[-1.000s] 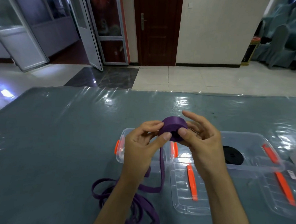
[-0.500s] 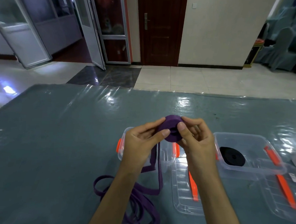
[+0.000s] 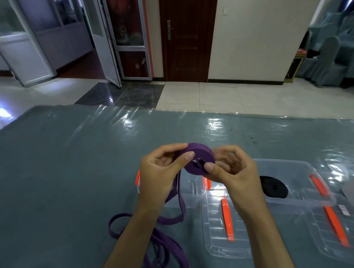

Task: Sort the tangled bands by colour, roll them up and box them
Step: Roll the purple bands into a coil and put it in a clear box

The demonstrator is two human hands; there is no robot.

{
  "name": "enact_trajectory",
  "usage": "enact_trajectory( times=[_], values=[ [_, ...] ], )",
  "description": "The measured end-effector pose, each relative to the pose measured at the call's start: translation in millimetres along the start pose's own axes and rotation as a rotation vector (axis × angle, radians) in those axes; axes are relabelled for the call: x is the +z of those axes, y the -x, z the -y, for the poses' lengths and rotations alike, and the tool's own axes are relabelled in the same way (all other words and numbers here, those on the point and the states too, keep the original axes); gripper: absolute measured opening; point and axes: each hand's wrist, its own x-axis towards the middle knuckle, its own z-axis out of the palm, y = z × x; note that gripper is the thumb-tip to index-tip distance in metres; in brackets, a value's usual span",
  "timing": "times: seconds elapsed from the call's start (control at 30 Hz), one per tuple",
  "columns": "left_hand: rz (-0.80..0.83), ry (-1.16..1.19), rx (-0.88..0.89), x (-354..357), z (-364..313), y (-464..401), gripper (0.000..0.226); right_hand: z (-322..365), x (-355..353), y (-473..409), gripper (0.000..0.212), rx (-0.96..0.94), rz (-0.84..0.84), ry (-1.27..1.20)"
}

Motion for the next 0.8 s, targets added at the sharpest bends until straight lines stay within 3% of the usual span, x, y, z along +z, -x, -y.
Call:
enact_trajectory(
  times=[0.1, 0.2, 0.4, 0.53, 0.7, 0.8],
  values=[
    [0.128, -0.016, -0.005, -3, -3, -2, 0.032, -1, 5, 3, 0.036, -0.054, -0.084, -0.042],
    [0.205, -0.007, -0.027, -10, -8, -4, 0.035, -4, 7, 5, 0.03, -0.018, -0.057, -0.029],
    [0.058, -0.055, 0.011, -7, -10, 6, 0.024, 0, 10, 6, 0.034, -0.03, -0.063, -0.018],
    [0.192, -0.073, 0.041, -11, -13, 0, 0.032, 4, 11, 7, 0.033, -0.088, -0.093, -0.057],
    [0.051, -0.076, 0.095, -3, -11, 9, 0.022, 12, 6, 4, 0.034, -0.07, -0.025, 0.031],
    [0.122, -0.011, 0.055, -1, -12, 6, 0.026, 16, 6, 6, 0.029, -0.156, -0.078, 0.01]
  ],
)
